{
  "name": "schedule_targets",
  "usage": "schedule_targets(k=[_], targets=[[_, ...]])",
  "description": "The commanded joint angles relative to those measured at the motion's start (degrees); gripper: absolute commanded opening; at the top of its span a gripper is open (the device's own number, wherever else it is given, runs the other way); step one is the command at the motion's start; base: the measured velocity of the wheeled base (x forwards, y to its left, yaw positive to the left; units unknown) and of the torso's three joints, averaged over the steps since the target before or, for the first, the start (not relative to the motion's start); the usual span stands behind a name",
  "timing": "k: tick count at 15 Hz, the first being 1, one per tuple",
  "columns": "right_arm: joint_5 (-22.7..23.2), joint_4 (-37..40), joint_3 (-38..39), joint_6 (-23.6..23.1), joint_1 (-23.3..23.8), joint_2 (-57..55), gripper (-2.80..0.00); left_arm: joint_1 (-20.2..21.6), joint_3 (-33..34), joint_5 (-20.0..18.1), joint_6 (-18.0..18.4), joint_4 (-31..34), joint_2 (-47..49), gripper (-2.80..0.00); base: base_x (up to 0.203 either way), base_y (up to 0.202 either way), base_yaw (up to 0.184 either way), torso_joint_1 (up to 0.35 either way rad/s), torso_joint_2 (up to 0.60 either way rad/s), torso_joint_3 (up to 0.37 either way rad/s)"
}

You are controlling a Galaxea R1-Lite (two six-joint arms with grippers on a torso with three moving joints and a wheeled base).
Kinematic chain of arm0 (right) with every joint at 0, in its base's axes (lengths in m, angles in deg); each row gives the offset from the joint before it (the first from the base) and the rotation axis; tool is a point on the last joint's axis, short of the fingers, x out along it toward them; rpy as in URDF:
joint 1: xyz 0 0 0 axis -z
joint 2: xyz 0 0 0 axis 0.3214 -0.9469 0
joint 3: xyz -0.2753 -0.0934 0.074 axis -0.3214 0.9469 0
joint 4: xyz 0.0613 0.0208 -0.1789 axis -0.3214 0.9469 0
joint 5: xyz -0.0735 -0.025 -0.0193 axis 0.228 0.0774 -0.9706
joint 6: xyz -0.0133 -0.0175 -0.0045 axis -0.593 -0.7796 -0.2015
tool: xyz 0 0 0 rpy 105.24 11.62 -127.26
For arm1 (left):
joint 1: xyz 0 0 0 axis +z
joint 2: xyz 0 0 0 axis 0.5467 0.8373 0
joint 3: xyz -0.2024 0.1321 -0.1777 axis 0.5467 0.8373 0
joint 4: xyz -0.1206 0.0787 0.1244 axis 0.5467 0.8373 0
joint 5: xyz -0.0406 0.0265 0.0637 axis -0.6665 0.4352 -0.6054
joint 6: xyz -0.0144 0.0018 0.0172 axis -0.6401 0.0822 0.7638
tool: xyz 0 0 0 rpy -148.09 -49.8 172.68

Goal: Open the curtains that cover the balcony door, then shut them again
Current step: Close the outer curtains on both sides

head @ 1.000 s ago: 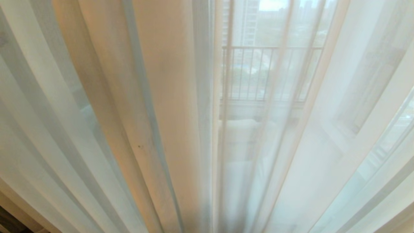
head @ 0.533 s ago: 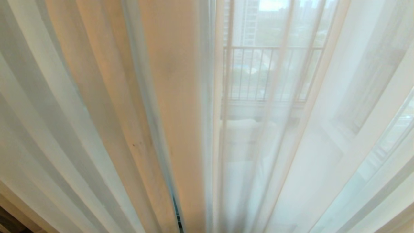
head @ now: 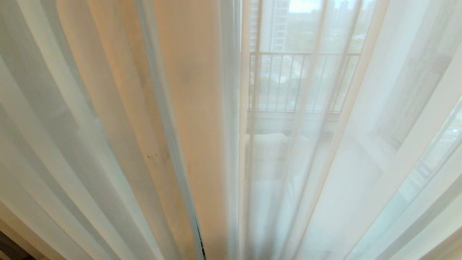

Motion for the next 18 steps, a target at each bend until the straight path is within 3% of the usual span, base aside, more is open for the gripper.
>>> schedule_targets(k=[1,8,11,14,18], targets=[[0.04,0.00,0.01,-0.05,-0.01,-0.07,-2.80,1.03,5.26,-0.69,-0.02,-0.09,-5.88,-2.80,0.000,0.000,0.000,0.000,0.00,0.000],[0.04,0.00,0.01,-0.05,-0.01,-0.07,-2.80,1.44,18.04,-1.54,0.07,0.15,-18.64,-2.80,0.000,0.000,0.000,0.000,0.00,0.000],[0.04,-0.04,0.01,-0.05,-0.01,-0.07,-2.80,1.93,22.40,-3.73,0.67,0.08,-26.26,-2.80,0.000,0.000,0.000,0.000,0.00,0.000],[0.04,0.00,0.01,-0.05,-0.01,-0.07,-2.80,2.15,26.37,-4.84,4.13,-0.43,-27.28,-2.80,0.000,0.000,0.000,0.000,0.00,0.000],[0.04,0.00,0.01,-0.05,-0.01,-0.07,-2.80,2.20,29.42,-6.66,4.28,-1.43,-27.28,-2.80,0.000,0.000,0.000,0.000,0.00,0.000]])
